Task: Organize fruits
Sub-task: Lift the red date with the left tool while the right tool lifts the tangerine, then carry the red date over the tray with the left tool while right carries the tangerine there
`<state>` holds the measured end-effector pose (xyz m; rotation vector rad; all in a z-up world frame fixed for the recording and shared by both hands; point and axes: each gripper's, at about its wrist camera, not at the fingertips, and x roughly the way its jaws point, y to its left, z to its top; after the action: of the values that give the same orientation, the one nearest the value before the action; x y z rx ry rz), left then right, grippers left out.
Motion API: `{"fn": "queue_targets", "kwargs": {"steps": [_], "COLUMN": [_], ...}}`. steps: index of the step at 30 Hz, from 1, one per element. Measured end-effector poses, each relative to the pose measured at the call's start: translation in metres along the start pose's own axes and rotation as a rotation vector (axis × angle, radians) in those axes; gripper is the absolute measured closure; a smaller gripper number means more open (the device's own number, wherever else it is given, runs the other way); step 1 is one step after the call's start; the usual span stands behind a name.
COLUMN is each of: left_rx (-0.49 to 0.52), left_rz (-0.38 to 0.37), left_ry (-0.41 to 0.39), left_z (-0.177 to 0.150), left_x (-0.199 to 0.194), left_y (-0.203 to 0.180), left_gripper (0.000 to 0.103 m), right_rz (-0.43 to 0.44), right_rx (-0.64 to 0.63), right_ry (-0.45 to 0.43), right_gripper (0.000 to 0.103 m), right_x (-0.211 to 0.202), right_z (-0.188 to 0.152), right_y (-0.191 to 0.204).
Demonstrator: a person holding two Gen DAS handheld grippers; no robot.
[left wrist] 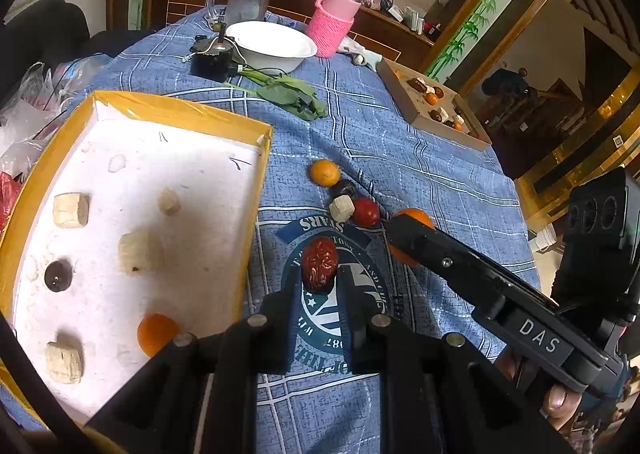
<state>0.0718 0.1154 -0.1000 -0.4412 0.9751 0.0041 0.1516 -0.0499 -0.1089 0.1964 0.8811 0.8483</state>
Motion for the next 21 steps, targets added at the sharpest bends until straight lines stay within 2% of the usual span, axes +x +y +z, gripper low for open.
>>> {"fn": "queue_targets", "kwargs": {"steps": [14, 21], "left_rx": [-0.013, -0.051], "left_rz": [0.007, 0.017], "left_ry": [-0.016, -0.038], "left_z": [-0.001, 0.001], "left_x": [-0.008, -0.017], "left_y": [0.010, 0.028], "left_gripper": [0.084, 0.084], "right_rz": [-0.004, 0.002], "right_rx": [-0.008, -0.029], "right_ry": [0.009, 0.026], "right_gripper": [0.071, 0.071], "right_x": [0.005, 0.016], "right_z": [-0.004, -0.001], "right_y": [0.012, 0.020]}}
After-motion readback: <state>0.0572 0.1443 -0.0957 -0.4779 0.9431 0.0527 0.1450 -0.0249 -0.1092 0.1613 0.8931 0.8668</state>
